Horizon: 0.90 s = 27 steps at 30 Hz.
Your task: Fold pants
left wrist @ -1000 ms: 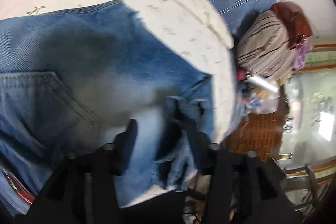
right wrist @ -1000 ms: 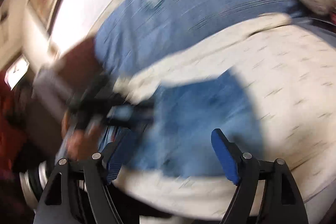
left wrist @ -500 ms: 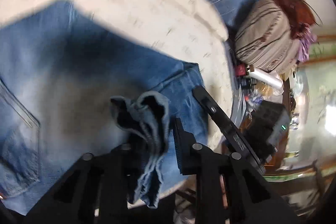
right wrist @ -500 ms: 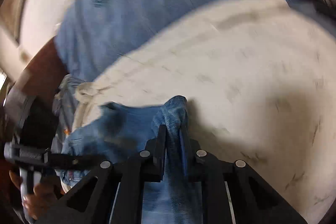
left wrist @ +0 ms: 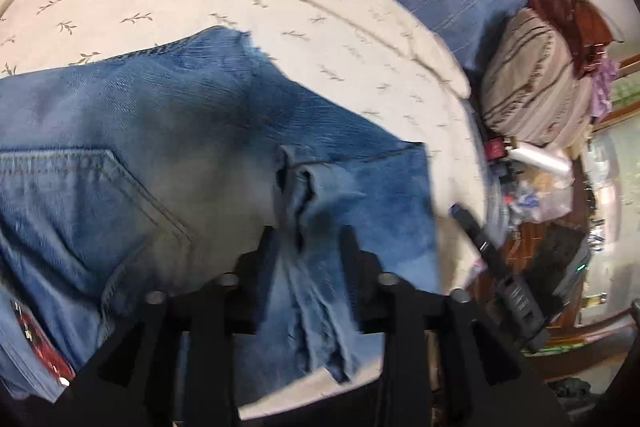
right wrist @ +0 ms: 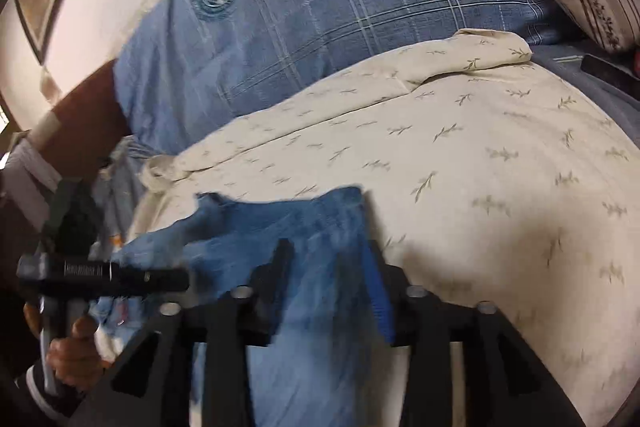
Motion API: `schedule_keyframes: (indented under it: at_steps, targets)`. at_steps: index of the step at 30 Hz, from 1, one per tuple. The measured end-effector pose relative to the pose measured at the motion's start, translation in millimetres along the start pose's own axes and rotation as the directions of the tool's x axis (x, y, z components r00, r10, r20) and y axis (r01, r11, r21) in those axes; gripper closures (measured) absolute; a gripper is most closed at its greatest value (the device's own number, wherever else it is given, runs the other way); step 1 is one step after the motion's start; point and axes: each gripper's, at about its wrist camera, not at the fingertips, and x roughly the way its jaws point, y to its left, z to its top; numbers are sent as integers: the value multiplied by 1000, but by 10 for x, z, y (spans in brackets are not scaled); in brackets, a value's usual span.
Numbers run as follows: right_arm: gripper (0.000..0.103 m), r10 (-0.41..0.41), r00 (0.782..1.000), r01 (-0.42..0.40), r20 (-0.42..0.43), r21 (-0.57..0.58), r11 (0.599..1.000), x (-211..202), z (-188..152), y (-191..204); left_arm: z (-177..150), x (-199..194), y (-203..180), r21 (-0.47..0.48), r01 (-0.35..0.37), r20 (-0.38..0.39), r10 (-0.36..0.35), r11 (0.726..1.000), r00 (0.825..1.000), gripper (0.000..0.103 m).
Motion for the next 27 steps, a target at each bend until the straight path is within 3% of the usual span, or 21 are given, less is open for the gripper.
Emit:
schedule_keyframes:
  at_steps: [2,4,10,13,15,16,17,20,21,22,23,24,26,27]
  targets:
    - [50,1,1000,-1,-12,-10,1000,-7,-55,34,33,-20,-41,-3,0,17,0,1000,1000,52]
    - [50,-16,1000,16,-22,-8,1000,6,-63,22,77,-33,-16,-23,-12,14,12,1000,1000,52]
    - [48,-12,999,12,-37,20,1000,312,277,-19,141,-61,45,-112,37,-7,-38,993,999,48]
    - [48,-43,997,42,-58,-22,999,584,378,17,118,38,-4,-89,2,-22,-4,996,1000,48]
    - [62,-144,985,133,-99,-116,984,791,373,93,128,106,-13,-60,-83,-9,83,995,997,48]
    - [63,-162,982,147,-99,-149,978,822,382,98,146,177,-1,-44,-162,-2,162,986,987,50]
    - [71,-159,983,145,-93,-145,979,795,415,66,163,251,26,-37,-183,-14,183,982,983,50]
    - [103,-164,985,159,-57,-86,984,641,525,-107,204,152,6,-55,-126,3,127,990,992,51]
    - [103,-187,980,181,-70,-84,980,663,533,-161,225,133,-8,-53,-120,12,121,991,993,51]
    - [103,-214,971,205,-109,-84,975,720,515,-226,243,140,-17,-49,-147,18,148,988,989,51]
    - [99,-221,968,213,-116,-81,974,716,496,-252,258,184,-8,-41,-202,13,203,979,979,51]
    - [97,-208,973,201,-105,-66,977,672,477,-268,258,225,11,-33,-213,-3,213,977,977,51]
    - [96,-98,994,97,-52,-10,995,483,441,-270,207,161,58,-43,-181,7,181,983,983,51]
    - [87,-64,998,64,-25,1,998,406,429,-240,183,103,88,-77,-161,9,162,984,987,51]
